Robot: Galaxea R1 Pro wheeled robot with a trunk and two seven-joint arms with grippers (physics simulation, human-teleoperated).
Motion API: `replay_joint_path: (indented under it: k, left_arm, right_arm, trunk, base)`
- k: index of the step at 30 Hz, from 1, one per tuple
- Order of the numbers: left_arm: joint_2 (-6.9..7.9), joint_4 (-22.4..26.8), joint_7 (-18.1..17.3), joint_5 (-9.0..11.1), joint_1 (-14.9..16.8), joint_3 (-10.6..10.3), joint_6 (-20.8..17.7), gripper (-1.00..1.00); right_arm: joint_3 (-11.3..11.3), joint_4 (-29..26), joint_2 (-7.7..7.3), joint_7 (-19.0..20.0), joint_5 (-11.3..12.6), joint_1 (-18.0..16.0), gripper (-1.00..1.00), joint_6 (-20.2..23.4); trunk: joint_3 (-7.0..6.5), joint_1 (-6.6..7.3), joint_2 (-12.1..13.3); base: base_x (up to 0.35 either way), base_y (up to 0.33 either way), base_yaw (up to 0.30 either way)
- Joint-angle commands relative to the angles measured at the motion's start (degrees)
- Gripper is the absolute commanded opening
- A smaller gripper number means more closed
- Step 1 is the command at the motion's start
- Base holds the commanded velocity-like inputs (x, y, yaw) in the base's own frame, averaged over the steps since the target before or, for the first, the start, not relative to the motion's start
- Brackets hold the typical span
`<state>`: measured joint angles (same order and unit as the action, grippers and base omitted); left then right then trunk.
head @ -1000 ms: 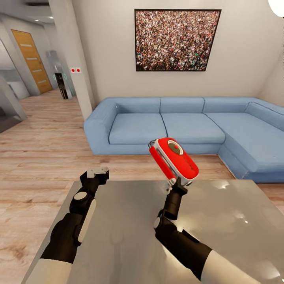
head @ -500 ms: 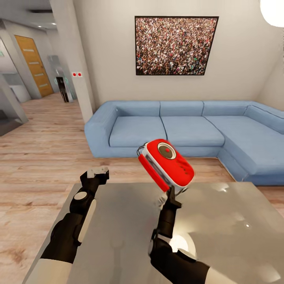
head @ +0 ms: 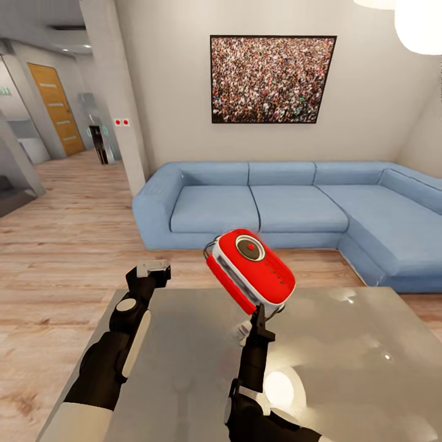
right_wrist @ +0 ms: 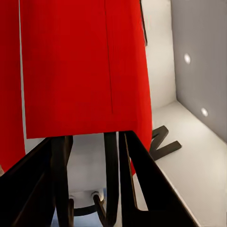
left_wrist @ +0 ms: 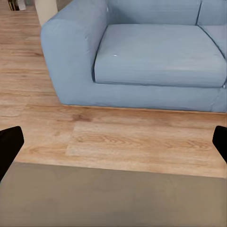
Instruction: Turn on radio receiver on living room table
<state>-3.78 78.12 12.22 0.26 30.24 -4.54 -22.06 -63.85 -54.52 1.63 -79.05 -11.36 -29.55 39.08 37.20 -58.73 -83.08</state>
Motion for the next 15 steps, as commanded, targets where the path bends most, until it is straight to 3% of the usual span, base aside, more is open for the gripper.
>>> replay_joint_path:
  k: [1,10,15]
  left_arm:
    - [-0.02,-0.02,0.0,0.0,-0.01,0.0,0.0,1.0]
    - [-0.1,-0.07,0.0,0.0,-0.01,-0.11,0.0,1.0]
    - [-0.11,-0.07,0.0,0.0,-0.01,-0.2,0.0,1.0]
  right_arm:
    - [-0.03,0.42,0.24,-0.06,-0.49,0.09,-1.0,0.19]
    - [-0.05,4.86,3.32,-0.13,-0.43,0.6,-1.0,-0.05]
    - [-0.05,5.48,3.97,-0.14,-0.42,0.62,-1.0,-0.06]
  trunk:
    - [-0.1,0.0,0.0]
    - [-0.9,0.0,0.0]
    - [-1.3,0.0,0.0]
  base:
    - [0.0,0.0,0.0]
    - [0.0,0.0,0.0]
    - [0.0,0.0,0.0]
